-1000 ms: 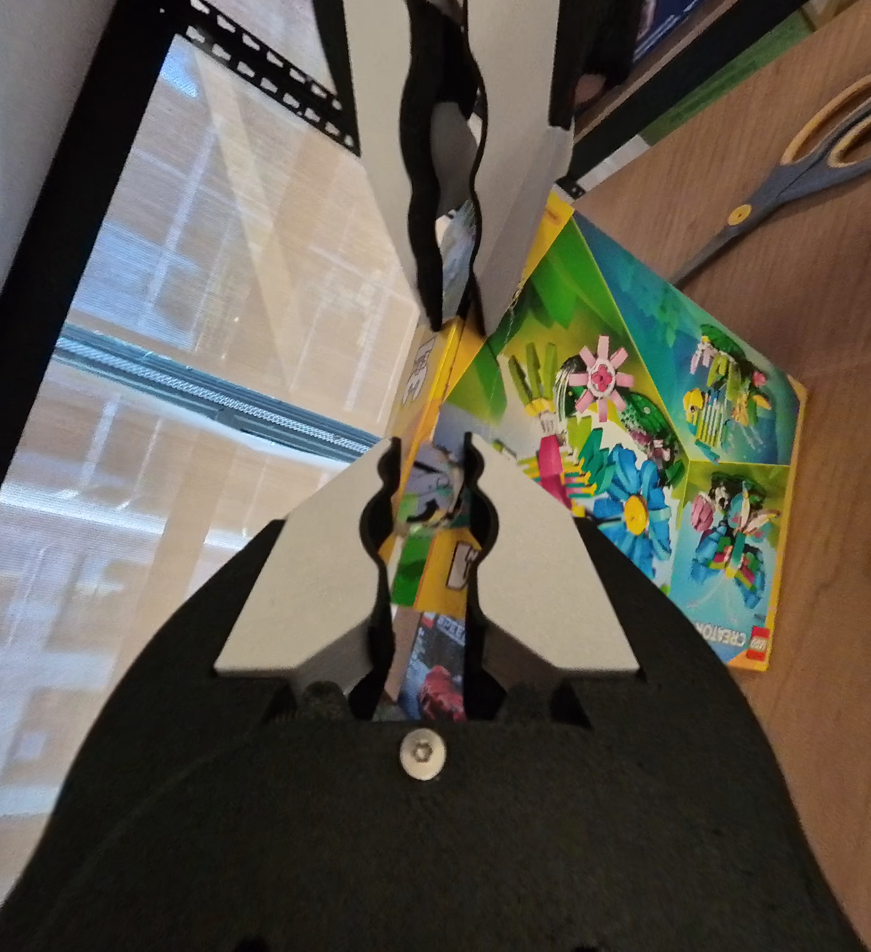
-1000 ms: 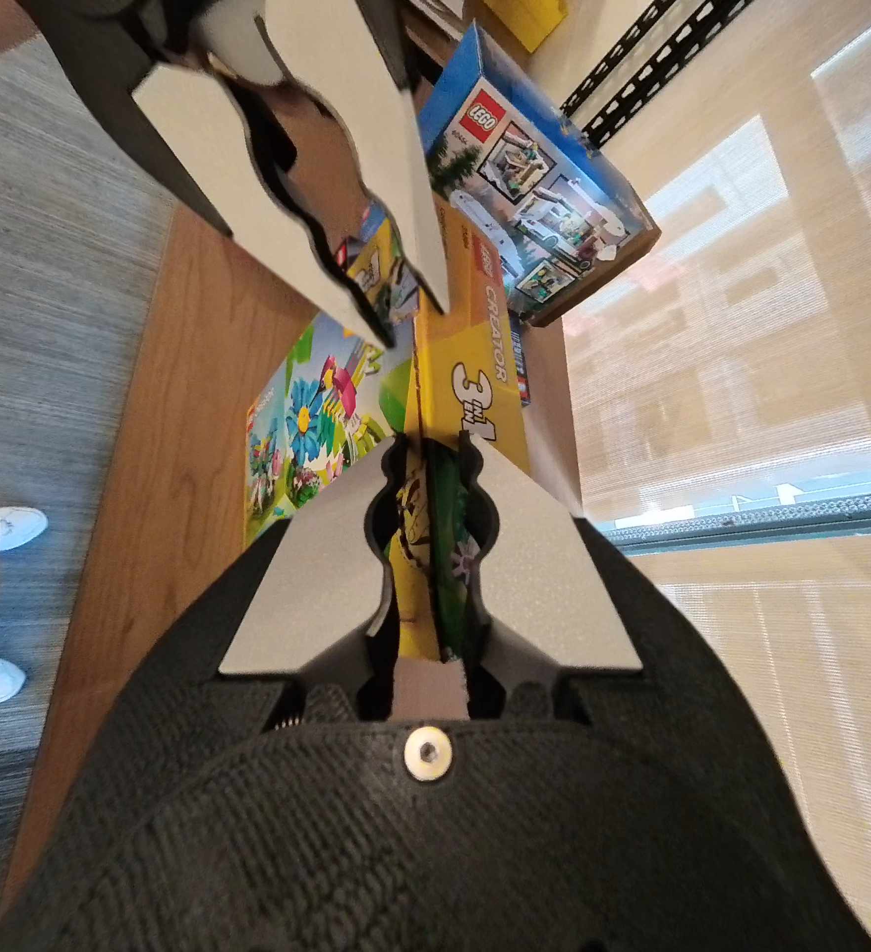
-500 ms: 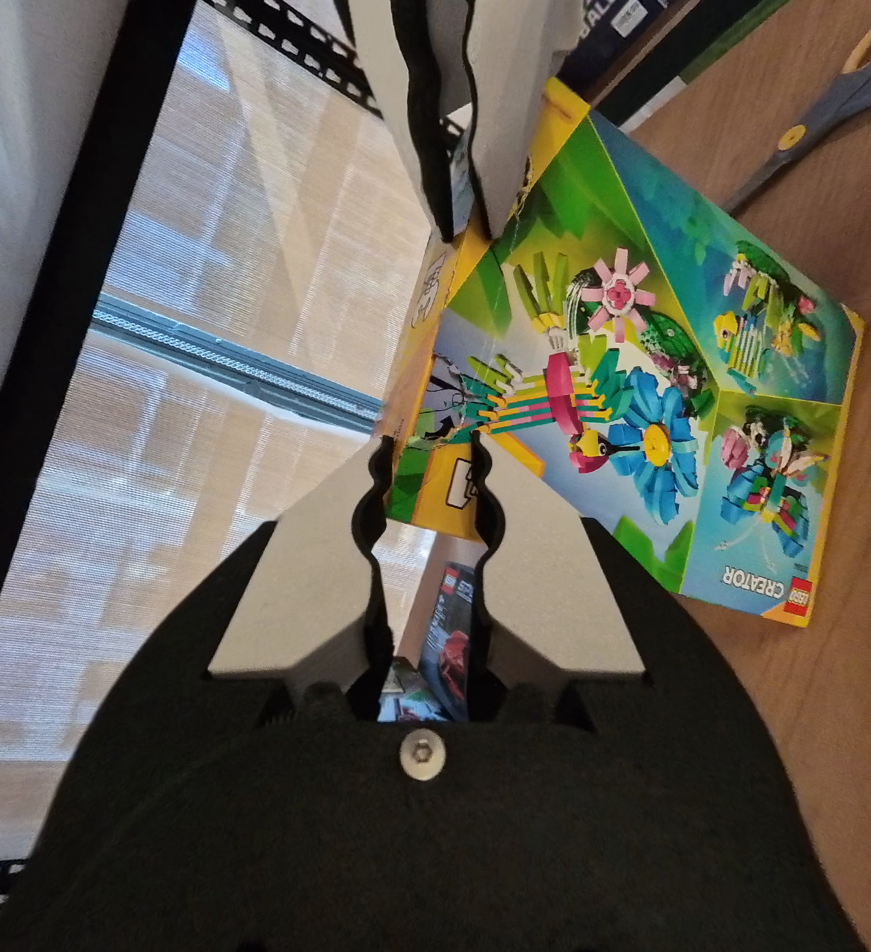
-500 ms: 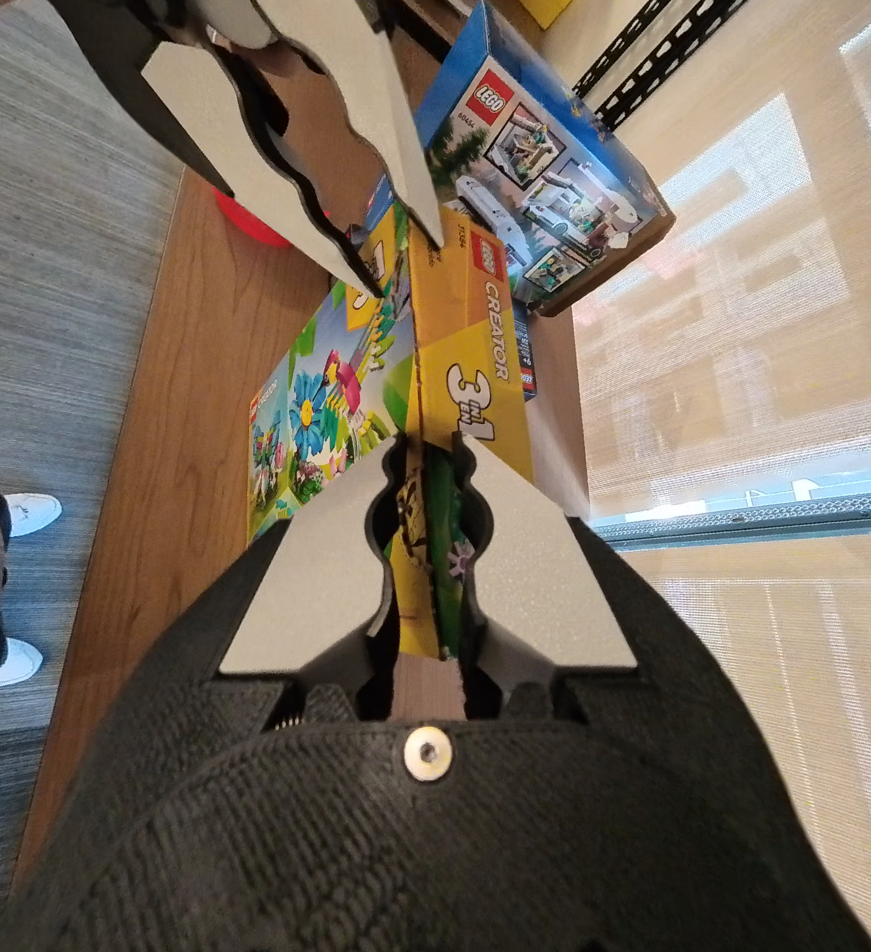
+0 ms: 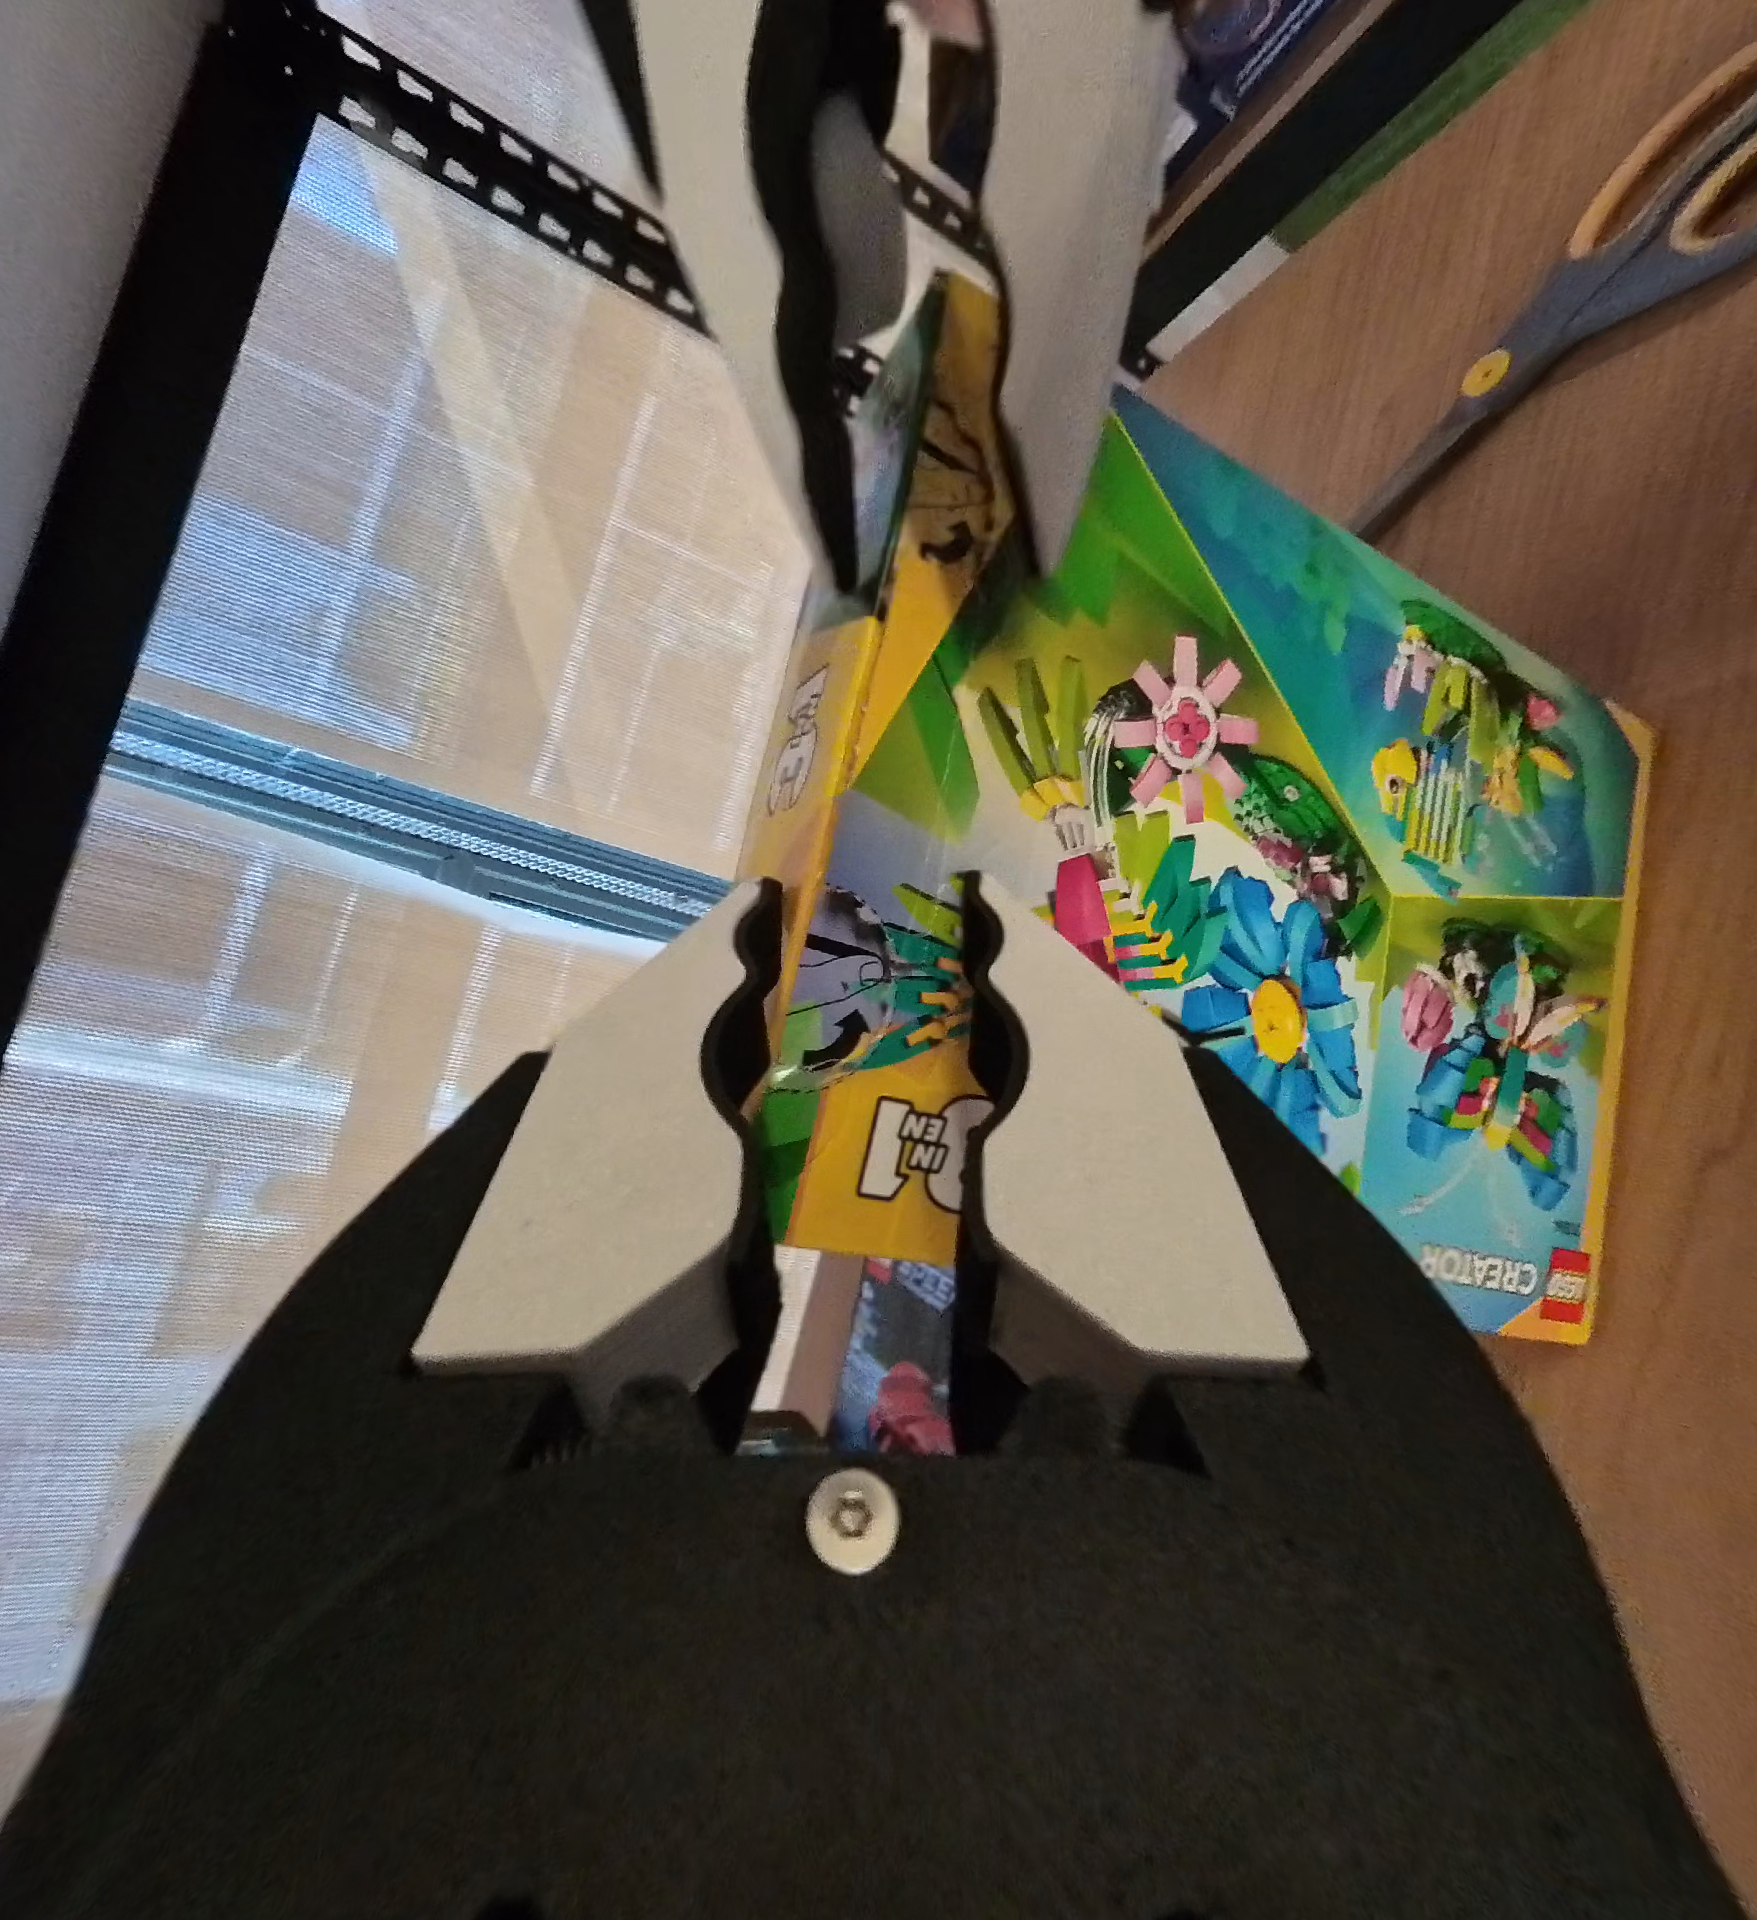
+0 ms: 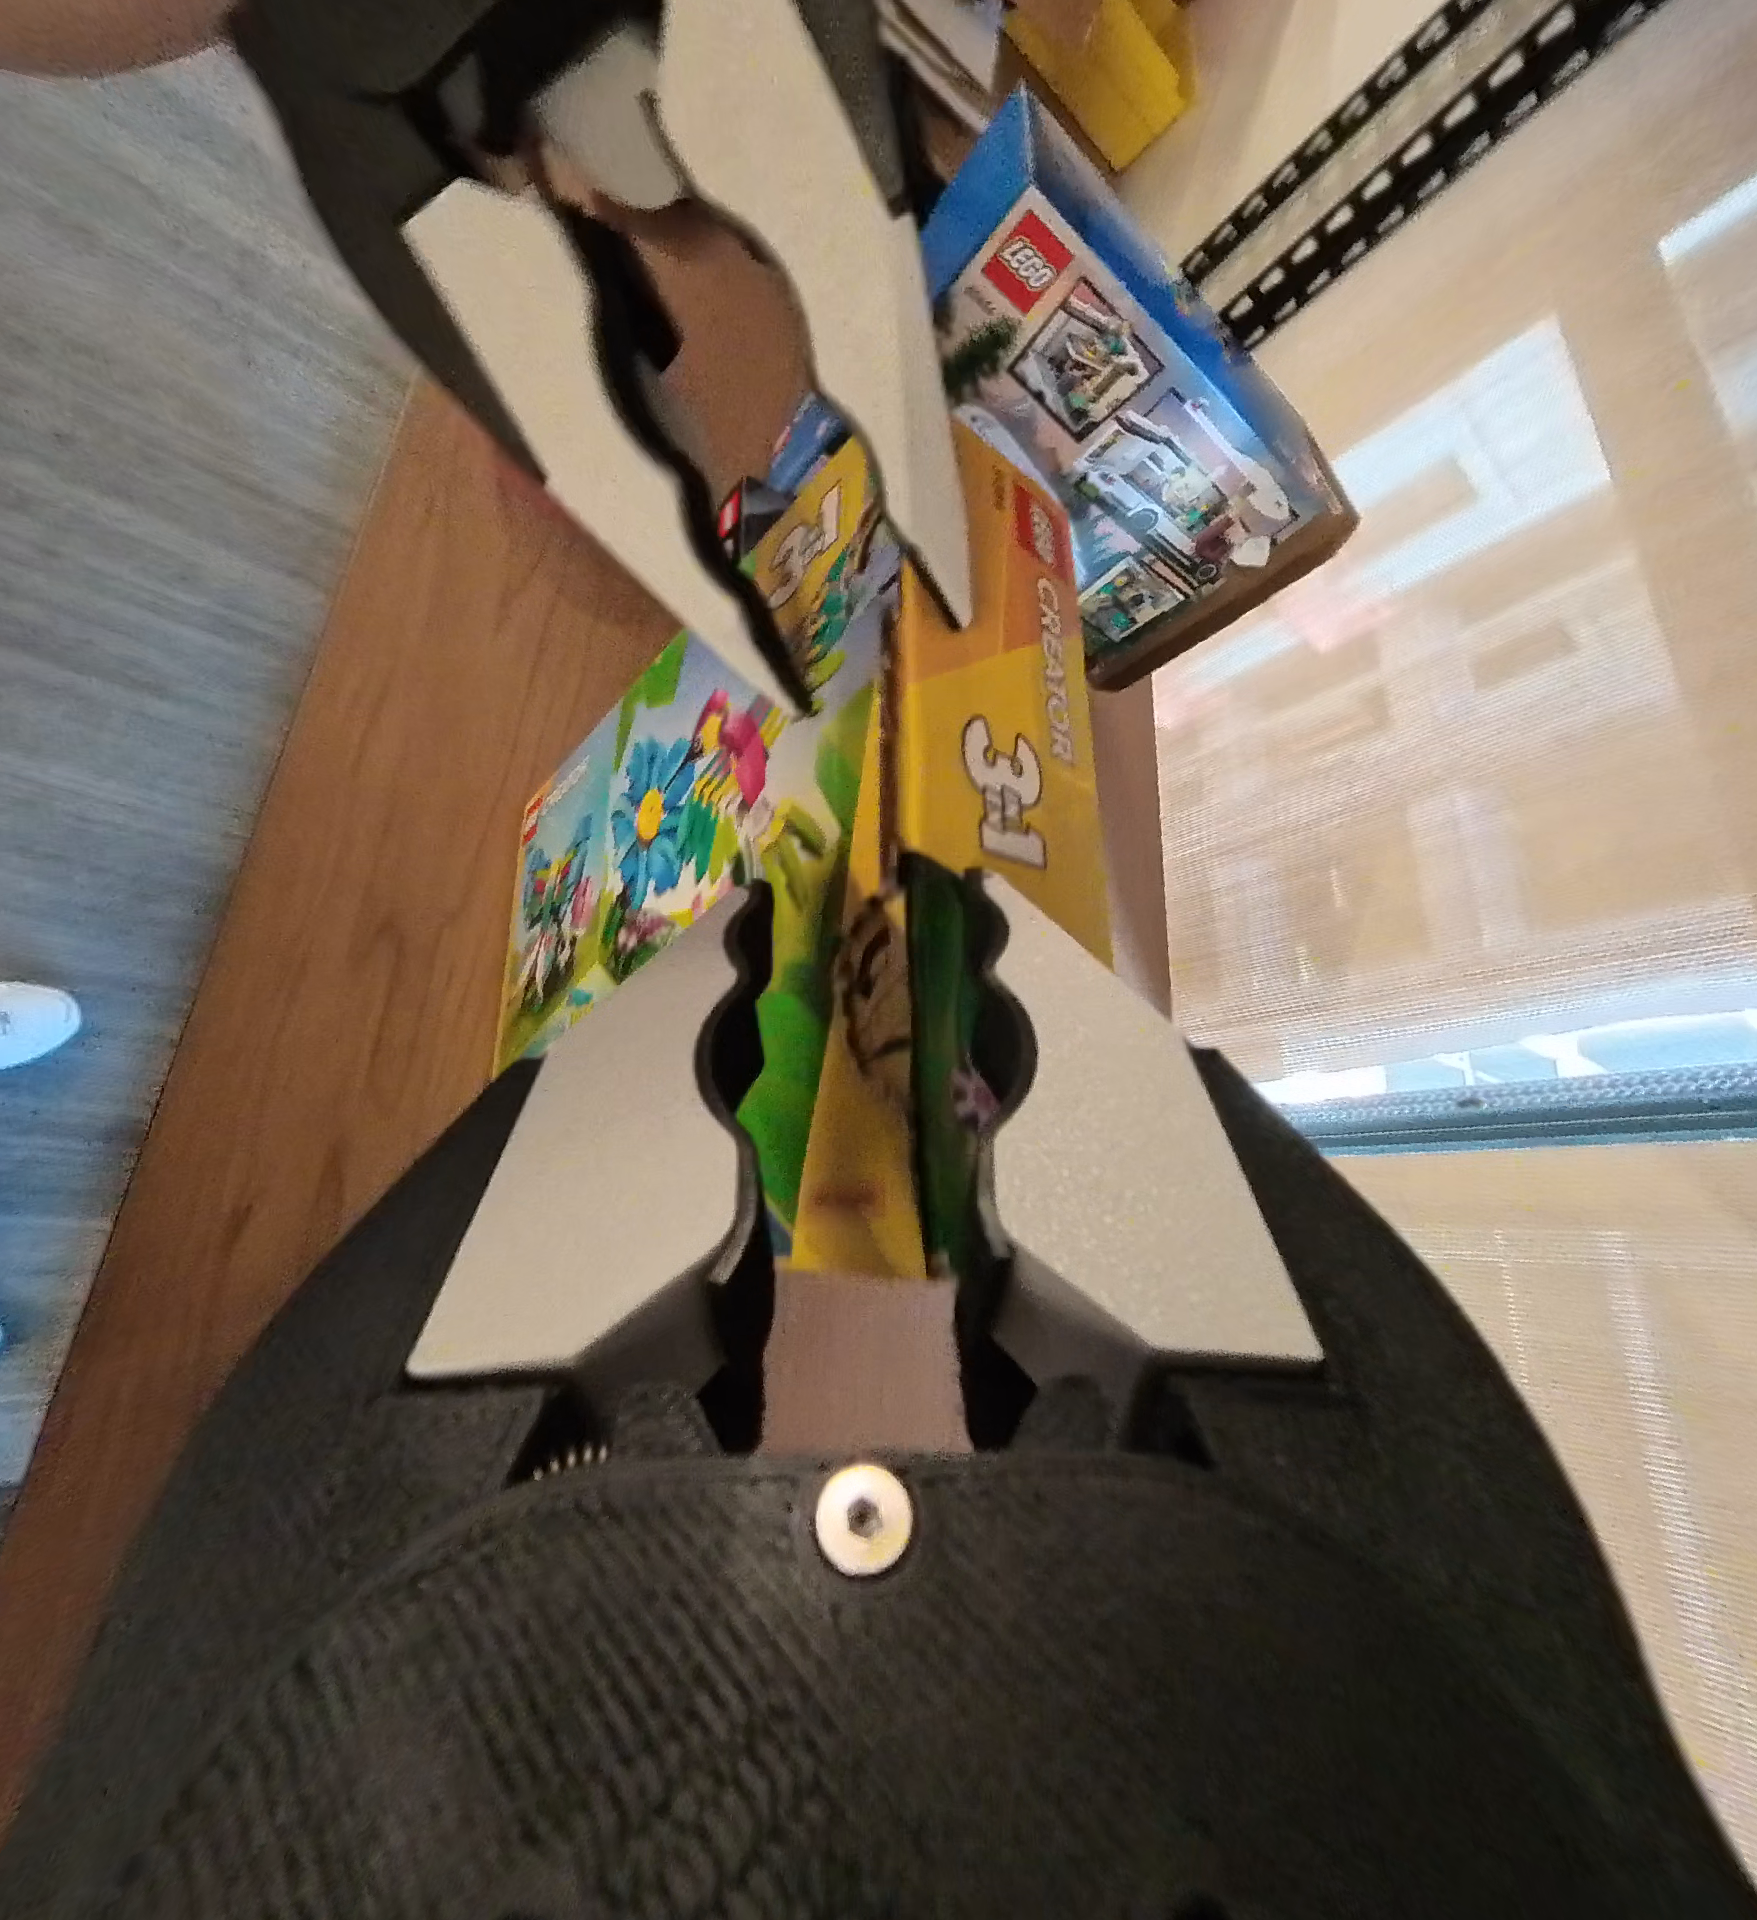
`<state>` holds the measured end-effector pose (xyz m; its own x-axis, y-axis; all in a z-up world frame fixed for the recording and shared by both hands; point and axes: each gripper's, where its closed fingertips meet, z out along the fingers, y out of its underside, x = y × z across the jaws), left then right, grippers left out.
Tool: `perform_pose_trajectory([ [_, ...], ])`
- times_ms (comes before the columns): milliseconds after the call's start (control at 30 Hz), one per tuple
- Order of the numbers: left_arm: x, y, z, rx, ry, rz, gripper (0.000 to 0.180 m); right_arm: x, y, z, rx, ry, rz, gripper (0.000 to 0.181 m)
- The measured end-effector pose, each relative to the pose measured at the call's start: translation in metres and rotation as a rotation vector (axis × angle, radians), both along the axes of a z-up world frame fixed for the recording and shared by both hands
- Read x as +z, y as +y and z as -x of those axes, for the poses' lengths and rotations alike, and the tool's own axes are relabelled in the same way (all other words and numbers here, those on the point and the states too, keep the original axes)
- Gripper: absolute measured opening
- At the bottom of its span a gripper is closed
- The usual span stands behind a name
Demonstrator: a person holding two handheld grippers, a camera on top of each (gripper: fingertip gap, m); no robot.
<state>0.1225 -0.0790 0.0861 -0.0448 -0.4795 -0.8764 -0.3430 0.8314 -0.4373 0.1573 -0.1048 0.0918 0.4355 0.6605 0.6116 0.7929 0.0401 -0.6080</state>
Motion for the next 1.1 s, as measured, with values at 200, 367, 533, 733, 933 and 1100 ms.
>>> perform_pose_trajectory([
  [200,0.002,-0.001,0.001,-0.025,-0.034,0.045,0.029,0.006,-0.022,-0.046,0.009,-0.018,-0.116,0.040],
  [367,0.002,0.002,0.000,-0.028,-0.032,0.065,0.028,-0.001,-0.020,-0.041,0.048,-0.045,-0.219,0.036],
  [533,0.003,0.002,0.000,-0.030,-0.050,0.089,0.025,0.001,-0.018,-0.042,0.009,0.038,-0.201,0.025],
  [733,0.006,0.000,0.001,-0.030,-0.069,0.150,0.024,0.000,-0.019,-0.041,-0.014,0.001,-0.217,0.026],
  [933,0.016,-0.007,0.002,-0.097,-0.099,0.283,0.006,0.000,-0.019,-0.040,0.003,0.072,-0.215,0.026],
  [1100,0.014,-0.007,-0.003,-0.084,-0.061,0.289,0.014,0.001,-0.019,-0.040,0.007,0.085,-0.216,0.026],
])
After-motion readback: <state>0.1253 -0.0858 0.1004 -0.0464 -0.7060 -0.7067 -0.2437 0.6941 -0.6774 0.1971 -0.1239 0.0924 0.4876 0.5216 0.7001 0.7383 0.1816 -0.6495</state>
